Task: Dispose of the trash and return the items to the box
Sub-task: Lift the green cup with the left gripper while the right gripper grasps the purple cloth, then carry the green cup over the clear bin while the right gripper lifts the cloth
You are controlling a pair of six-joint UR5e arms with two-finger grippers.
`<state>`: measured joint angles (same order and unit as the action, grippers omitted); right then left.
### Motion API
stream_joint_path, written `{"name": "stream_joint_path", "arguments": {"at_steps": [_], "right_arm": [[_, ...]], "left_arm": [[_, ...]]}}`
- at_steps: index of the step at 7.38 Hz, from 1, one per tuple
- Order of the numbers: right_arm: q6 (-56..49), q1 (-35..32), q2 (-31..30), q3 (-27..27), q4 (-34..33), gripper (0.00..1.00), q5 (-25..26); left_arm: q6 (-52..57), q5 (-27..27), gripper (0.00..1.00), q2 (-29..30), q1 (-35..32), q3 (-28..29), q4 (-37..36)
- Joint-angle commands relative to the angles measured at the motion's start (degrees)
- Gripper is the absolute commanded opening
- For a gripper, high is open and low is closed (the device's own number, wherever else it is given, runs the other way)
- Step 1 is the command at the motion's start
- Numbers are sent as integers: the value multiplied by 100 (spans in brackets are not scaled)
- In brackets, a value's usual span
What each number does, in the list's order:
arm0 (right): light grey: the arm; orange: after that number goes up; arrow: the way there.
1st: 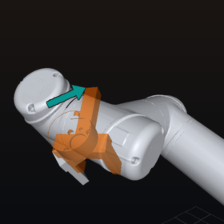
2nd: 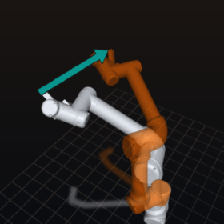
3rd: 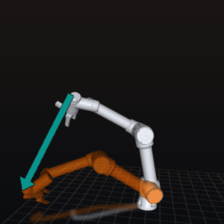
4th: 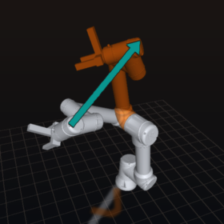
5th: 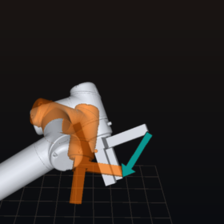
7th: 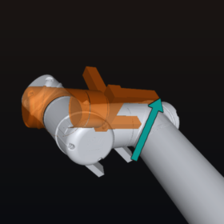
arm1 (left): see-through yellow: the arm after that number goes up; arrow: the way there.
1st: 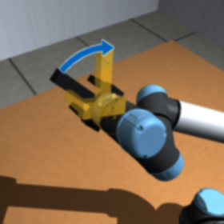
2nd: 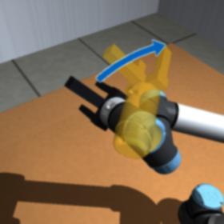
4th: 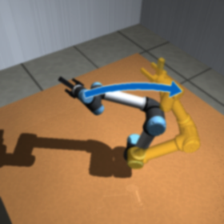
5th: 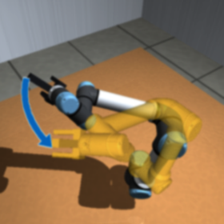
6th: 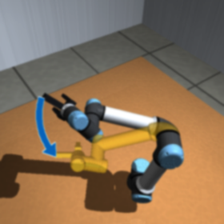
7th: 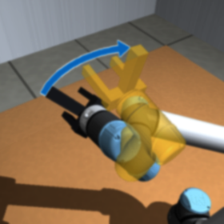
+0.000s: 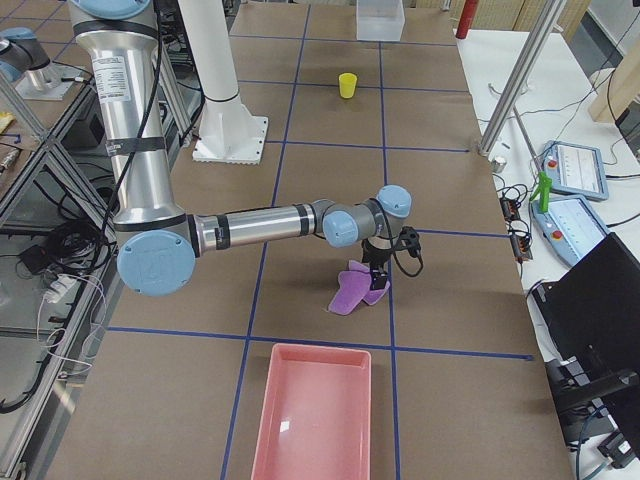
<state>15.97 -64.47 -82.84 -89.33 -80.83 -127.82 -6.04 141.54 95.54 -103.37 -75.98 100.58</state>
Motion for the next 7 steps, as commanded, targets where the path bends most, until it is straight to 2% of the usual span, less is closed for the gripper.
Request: {"name": "stream_joint_path", "arguments": {"at_steps": [1, 2, 4, 7], "right_arm": [[-15, 110, -4, 30, 32, 2, 2], [-59, 110, 5, -40, 41, 0, -6], [2, -21, -21, -399, 24, 0, -94], [11, -784, -30, -699, -56, 0, -901]], "left_arm": [[86, -12, 0, 96, -51, 162, -12], [94, -12, 0, 105, -43, 354, 41], [7, -240, 0, 210, -8, 889, 584], [-816, -249, 0, 570, 228, 1628, 1233]]}}
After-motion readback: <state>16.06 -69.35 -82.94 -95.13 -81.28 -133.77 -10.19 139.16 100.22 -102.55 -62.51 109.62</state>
